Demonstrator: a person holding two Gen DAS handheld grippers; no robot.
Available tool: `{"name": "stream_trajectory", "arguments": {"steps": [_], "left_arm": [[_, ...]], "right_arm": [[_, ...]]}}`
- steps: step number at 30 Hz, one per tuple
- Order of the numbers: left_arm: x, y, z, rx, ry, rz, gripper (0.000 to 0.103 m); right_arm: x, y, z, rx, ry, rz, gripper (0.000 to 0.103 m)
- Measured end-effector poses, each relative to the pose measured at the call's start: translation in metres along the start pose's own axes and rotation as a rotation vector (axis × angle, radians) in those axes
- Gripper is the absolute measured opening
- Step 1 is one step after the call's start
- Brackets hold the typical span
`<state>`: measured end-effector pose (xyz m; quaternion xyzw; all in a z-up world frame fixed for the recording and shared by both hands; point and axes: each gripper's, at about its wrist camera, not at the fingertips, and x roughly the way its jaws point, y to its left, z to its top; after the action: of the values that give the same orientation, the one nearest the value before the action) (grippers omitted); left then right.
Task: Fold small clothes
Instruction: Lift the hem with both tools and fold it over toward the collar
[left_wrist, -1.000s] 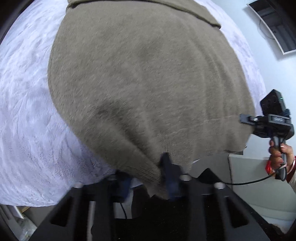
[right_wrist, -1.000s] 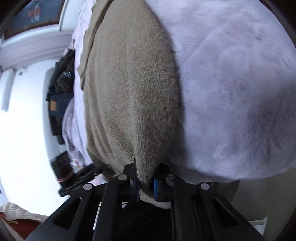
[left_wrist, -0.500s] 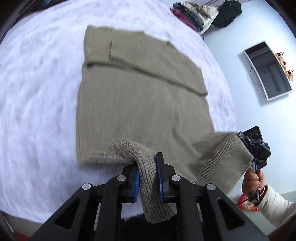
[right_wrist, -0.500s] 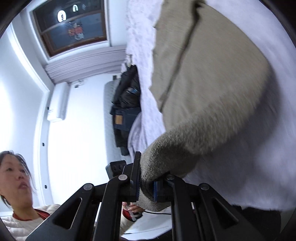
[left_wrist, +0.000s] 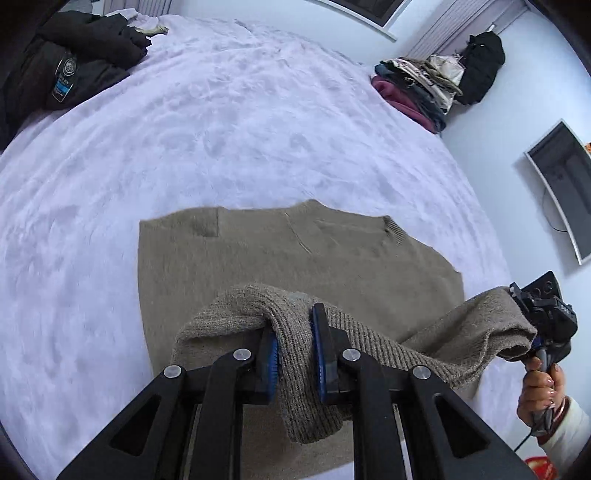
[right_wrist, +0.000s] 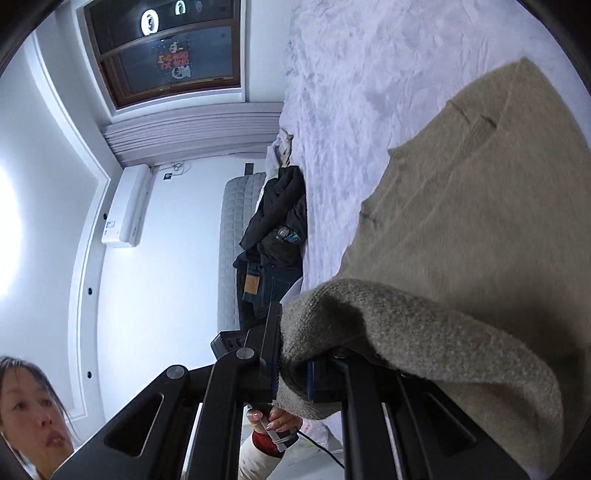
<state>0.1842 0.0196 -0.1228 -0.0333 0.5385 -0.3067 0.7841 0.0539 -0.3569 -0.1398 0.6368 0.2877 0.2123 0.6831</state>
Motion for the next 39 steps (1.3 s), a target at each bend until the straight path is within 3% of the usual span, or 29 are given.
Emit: {"name": "stream_trajectory", "arguments": {"steps": [2,5,8,10,11,13,14,15,16,18,19,20,21,23,25,29,32,35,37,38,39], "left_arm": [[0.023,0.01,0.011,-0.01,-0.001,0.064,0.017],[0.063,0.024,0.024,-0.039,0.027,0.159,0.017],[0.084,0.034,0.022,-0.072,0.073,0.189,0.017],[0.077,0.033,0.02,-0.082,0.072,0.188,0.017],[0.071,0.031,0.02,-0.067,0.088,0.157,0.017],[0.05,0.027,0.018,-0.066,0.07,0.147,0.018],[0.04,0.025,0.017,-0.06,0.058,0.148,0.018],[0.032,0.023,0.016,-0.053,0.049,0.151,0.026],[0.022,0.02,0.014,-0.04,0.035,0.157,0.048],[0.004,0.016,0.006,-0.007,-0.008,0.193,0.073],[-0.001,0.014,0.003,0.015,-0.012,0.205,0.073],[-0.002,0.012,0.0,0.036,0.005,0.209,0.073],[0.0,0.012,-0.003,0.043,0.027,0.2,0.073],[0.015,0.012,-0.012,0.051,0.114,0.141,0.073],[0.038,0.004,-0.022,0.088,0.211,0.098,0.073],[0.07,-0.016,-0.017,0.131,0.233,0.054,0.073],[0.081,-0.023,0.009,0.118,0.166,0.076,0.073],[0.084,-0.017,0.039,0.059,0.079,0.169,0.073],[0.075,-0.007,0.056,-0.001,0.029,0.211,0.073],[0.067,-0.003,0.062,-0.019,0.006,0.232,0.073],[0.06,-0.001,0.066,-0.026,-0.01,0.243,0.073]], "right_arm": [[0.001,-0.015,0.03,0.023,-0.015,-0.022,0.011],[0.012,-0.046,0.06,0.066,-0.026,-0.126,0.012],[0.021,-0.079,0.076,0.113,-0.019,-0.24,0.012],[0.024,-0.087,0.08,0.123,-0.017,-0.259,0.012],[0.023,-0.085,0.08,0.12,-0.014,-0.263,0.016],[0.021,-0.075,0.079,0.09,0.006,-0.279,0.036],[0.02,-0.067,0.077,0.065,0.019,-0.281,0.054],[0.018,-0.057,0.074,0.033,0.035,-0.28,0.065],[0.015,-0.046,0.069,0.002,0.054,-0.289,0.065],[0.011,-0.034,0.057,-0.043,0.095,-0.323,0.065],[0.008,-0.029,0.05,-0.064,0.109,-0.339,0.065],[0.006,-0.026,0.043,-0.086,0.122,-0.352,0.059],[0.004,-0.025,0.037,-0.105,0.137,-0.36,0.039],[0.005,-0.028,0.029,-0.12,0.174,-0.386,0.028],[0.011,-0.039,0.028,-0.115,0.204,-0.402,0.025],[0.034,-0.049,0.037,-0.114,0.225,-0.377,0.025],[0.045,-0.039,0.058,-0.167,0.177,-0.373,0.025],[0.047,-0.03,0.083,-0.181,0.083,-0.394,0.026],[0.04,-0.022,0.1,-0.194,0.014,-0.428,0.038],[0.036,-0.018,0.105,-0.196,-0.016,-0.436,0.055],[0.029,-0.013,0.11,-0.195,-0.052,-0.442,0.067]]}}
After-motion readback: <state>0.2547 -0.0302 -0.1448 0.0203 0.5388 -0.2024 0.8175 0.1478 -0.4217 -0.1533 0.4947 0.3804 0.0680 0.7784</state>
